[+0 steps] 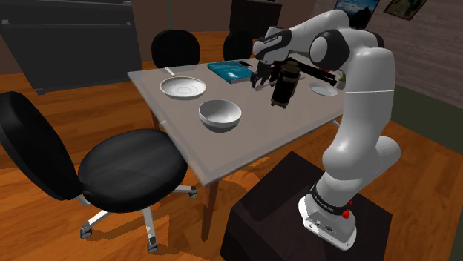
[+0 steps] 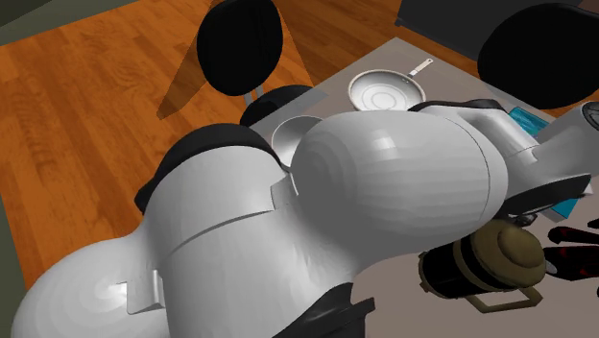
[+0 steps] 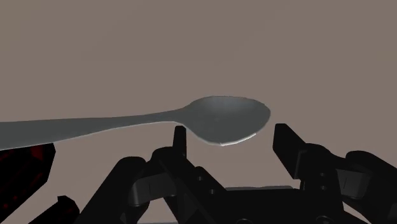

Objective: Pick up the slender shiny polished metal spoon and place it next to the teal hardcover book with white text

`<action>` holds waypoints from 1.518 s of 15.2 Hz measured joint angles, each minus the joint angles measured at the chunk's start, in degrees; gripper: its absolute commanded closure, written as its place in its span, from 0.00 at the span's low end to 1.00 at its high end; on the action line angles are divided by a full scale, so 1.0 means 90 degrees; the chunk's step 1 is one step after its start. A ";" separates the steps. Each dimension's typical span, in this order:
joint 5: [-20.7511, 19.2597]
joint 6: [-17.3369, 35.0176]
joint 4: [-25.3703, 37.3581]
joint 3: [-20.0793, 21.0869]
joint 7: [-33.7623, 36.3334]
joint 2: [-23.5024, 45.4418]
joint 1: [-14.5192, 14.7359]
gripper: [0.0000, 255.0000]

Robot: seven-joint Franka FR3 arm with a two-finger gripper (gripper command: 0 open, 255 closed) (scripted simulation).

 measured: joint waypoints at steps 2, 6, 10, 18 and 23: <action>0.0015 0.0161 -0.0089 0.0006 -0.0016 0.0072 -0.0007 1.00; 0.0031 0.0308 -0.0109 0.0018 -0.0027 0.0128 -0.0008 1.00; 0.0035 0.0319 -0.0103 0.0021 -0.0030 0.0134 -0.0009 1.00; 0.0021 0.0255 -0.0191 0.0008 -0.0031 0.0065 -0.0013 0.00; -0.0033 -0.0217 -0.0066 -0.0019 0.0011 -0.0293 0.0011 0.00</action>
